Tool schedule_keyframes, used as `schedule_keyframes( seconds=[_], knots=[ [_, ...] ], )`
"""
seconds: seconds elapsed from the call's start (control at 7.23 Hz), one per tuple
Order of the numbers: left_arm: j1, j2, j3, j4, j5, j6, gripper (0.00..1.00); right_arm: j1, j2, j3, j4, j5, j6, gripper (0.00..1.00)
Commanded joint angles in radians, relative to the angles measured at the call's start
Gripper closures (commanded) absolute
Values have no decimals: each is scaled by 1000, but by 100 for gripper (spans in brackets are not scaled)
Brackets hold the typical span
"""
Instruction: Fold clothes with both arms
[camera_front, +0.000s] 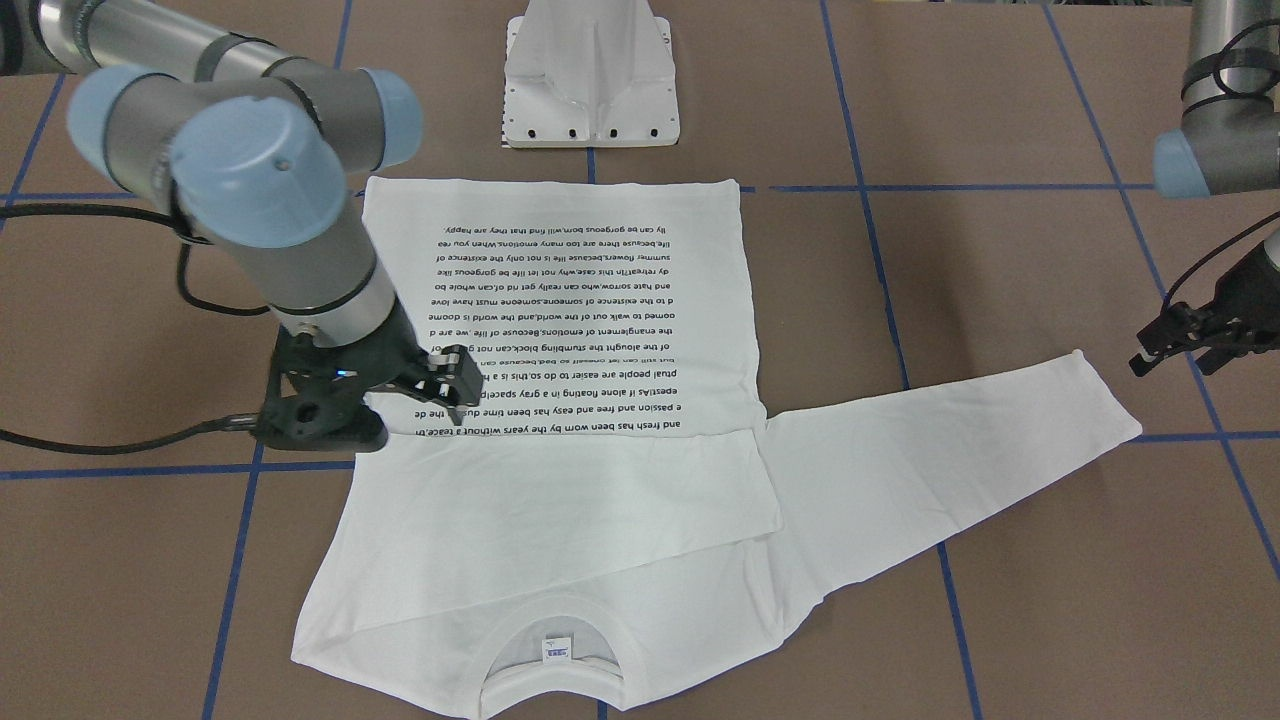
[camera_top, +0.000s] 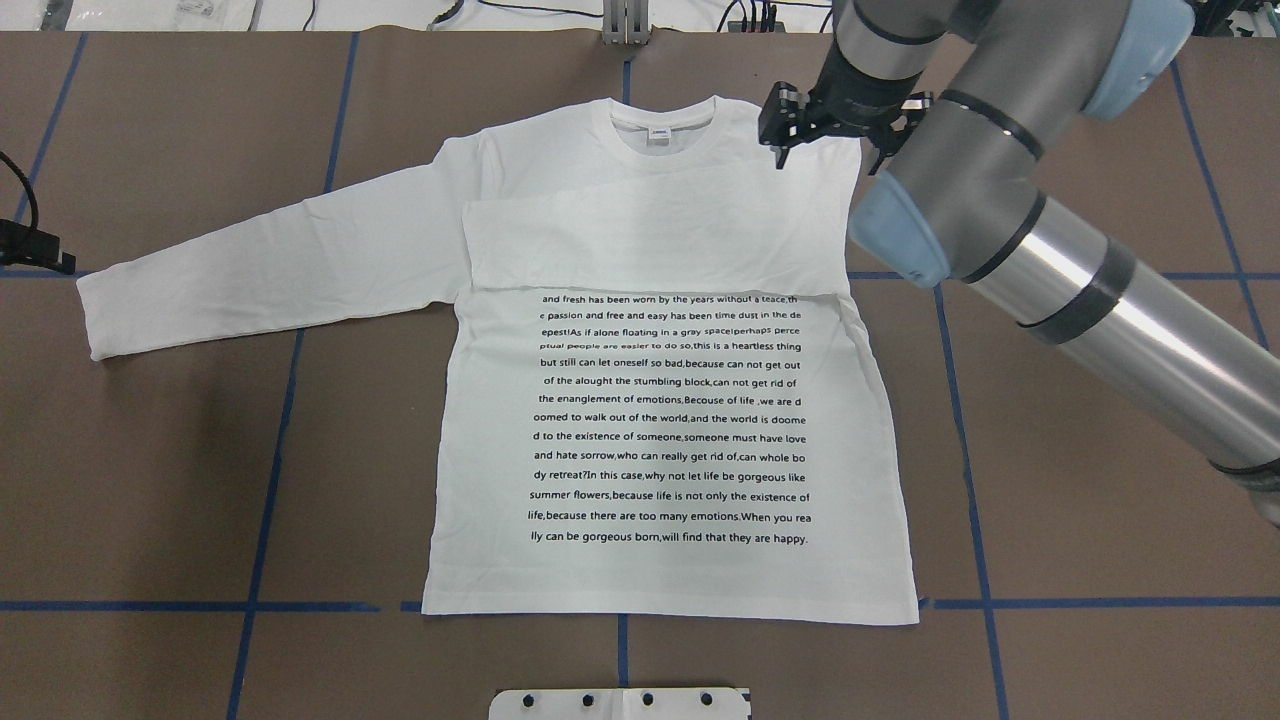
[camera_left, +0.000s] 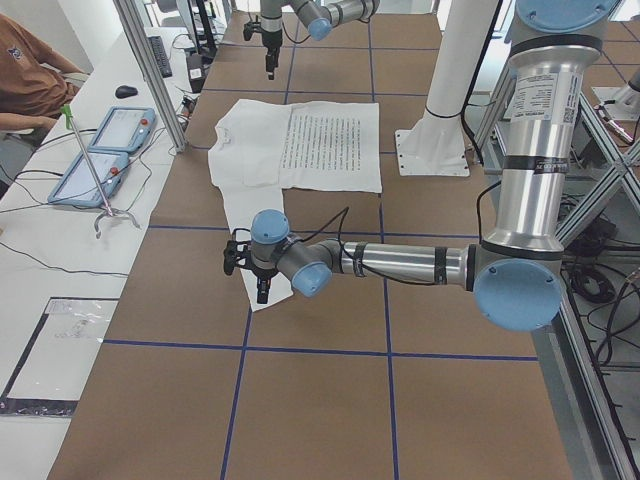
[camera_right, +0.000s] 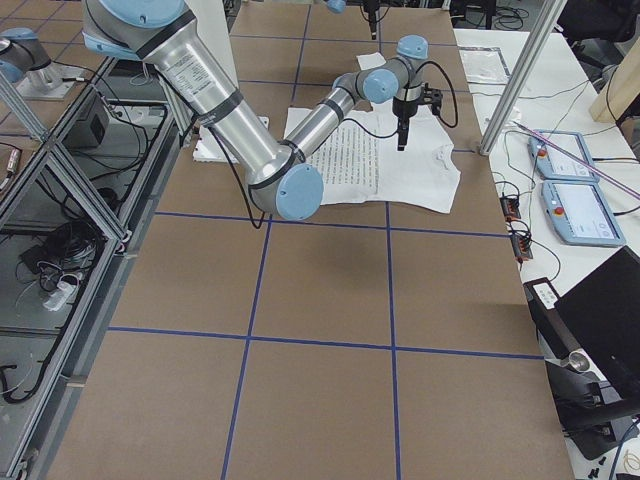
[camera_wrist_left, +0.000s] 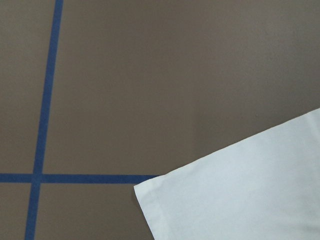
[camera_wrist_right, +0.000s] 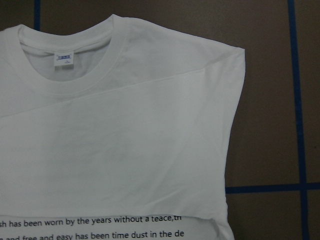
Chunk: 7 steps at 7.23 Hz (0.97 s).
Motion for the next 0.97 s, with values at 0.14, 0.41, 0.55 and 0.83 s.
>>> schedule_keyframes(
  seconds=[0.14,0.41,0.55,0.83],
  knots=[
    [44,-39,113,-61,36,-8,0,207,-214,81,-84,97,-425,0],
    [60,-76,207,-122,57,-8,1,231,-241,89,-105,103,-474,0],
    [67,-82,227,-138,62,-8,1,243,-244,89,-105,130,-475,0],
    [70,-90,233,-138,63,-6,1,248,-258,113,-105,147,-475,0]
  ],
)
